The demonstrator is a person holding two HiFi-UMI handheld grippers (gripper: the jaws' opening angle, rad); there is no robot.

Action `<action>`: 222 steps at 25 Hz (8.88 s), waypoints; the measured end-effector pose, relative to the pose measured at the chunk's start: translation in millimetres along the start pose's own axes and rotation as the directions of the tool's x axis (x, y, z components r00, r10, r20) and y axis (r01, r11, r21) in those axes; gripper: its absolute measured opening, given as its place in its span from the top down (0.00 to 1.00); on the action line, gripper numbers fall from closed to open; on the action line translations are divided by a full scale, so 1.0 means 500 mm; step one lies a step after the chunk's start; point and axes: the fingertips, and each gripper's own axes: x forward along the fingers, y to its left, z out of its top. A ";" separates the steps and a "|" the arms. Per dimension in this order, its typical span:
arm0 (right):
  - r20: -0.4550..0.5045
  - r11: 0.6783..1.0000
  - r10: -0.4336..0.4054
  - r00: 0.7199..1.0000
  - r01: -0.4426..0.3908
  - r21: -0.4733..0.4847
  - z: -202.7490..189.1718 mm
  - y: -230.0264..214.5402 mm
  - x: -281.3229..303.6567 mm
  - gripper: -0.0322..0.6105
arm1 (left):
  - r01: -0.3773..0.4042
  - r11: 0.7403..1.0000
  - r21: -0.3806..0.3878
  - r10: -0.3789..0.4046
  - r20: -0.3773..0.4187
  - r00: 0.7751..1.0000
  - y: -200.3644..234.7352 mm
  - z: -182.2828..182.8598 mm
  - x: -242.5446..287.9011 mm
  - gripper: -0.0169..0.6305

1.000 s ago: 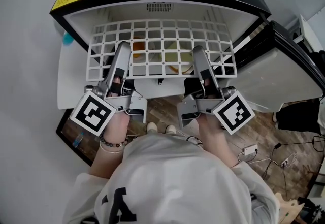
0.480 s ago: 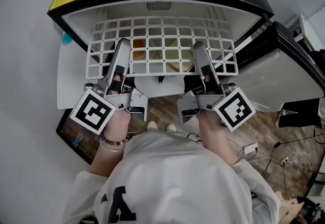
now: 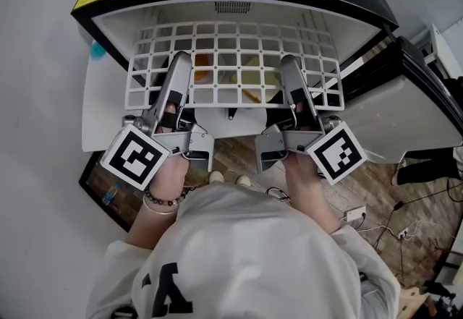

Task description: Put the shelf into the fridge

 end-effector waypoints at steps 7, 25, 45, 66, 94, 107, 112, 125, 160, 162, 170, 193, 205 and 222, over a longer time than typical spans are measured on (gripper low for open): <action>-0.006 1.000 0.006 1.000 -0.006 0.000 0.000 -0.003 0.013 0.78 | -0.008 1.000 0.002 0.008 0.007 1.000 0.007 0.005 0.009 0.74; 0.001 1.000 0.007 1.000 -0.007 -0.002 0.004 -0.010 0.030 0.78 | 0.008 1.000 0.004 -0.009 0.021 1.000 0.013 0.011 0.024 0.73; 0.021 1.000 0.012 1.000 -0.012 0.008 0.011 -0.018 0.044 0.78 | 0.023 1.000 0.005 -0.023 0.011 1.000 0.018 0.011 0.040 0.71; 0.008 1.000 0.009 1.000 -0.009 -0.001 0.014 -0.023 0.060 0.77 | 0.017 1.000 -0.019 -0.016 0.049 0.999 0.023 0.021 0.055 0.71; 0.010 1.000 0.008 1.000 -0.008 0.001 0.021 -0.033 0.085 0.77 | 0.017 1.000 0.010 -0.017 0.039 0.999 0.033 0.027 0.080 0.71; 0.018 1.000 0.007 1.000 -0.007 0.004 0.024 -0.037 0.094 0.77 | 0.019 1.000 0.023 -0.020 0.031 0.999 0.036 0.028 0.089 0.69; 0.018 1.000 0.007 1.000 -0.007 0.002 0.025 -0.038 0.099 0.77 | 0.025 0.999 0.023 -0.025 0.030 0.999 0.038 0.029 0.094 0.69; 0.023 1.000 0.005 1.000 -0.005 0.014 0.028 -0.043 0.110 0.77 | 0.025 0.999 0.030 -0.026 0.027 0.999 0.043 0.031 0.104 0.68; 0.035 1.000 -0.008 0.999 0.008 0.022 0.034 -0.054 0.134 0.77 | 0.021 0.997 0.074 -0.022 0.008 1.000 0.056 0.039 0.128 0.67; 0.034 1.000 -0.008 0.999 0.007 0.023 0.035 -0.055 0.135 0.77 | 0.022 0.997 0.072 -0.023 0.008 1.000 0.055 0.039 0.129 0.67; 0.039 1.000 -0.008 0.999 0.007 0.028 0.037 -0.057 0.140 0.77 | 0.016 0.995 0.099 -0.016 -0.003 1.000 0.058 0.042 0.133 0.66; 0.037 1.000 -0.006 0.999 0.005 0.020 0.041 -0.060 0.155 0.76 | 0.023 0.994 0.109 -0.022 -0.006 1.000 0.064 0.045 0.147 0.65; 0.043 0.999 -0.011 0.999 0.010 0.032 0.040 -0.061 0.156 0.77 | 0.042 0.997 0.066 -0.043 0.017 0.999 0.059 0.047 0.153 0.65; 0.049 0.999 -0.023 0.999 0.021 0.045 0.044 -0.070 0.168 0.77 | 0.018 0.995 0.101 -0.018 0.001 1.000 0.070 0.049 0.161 0.65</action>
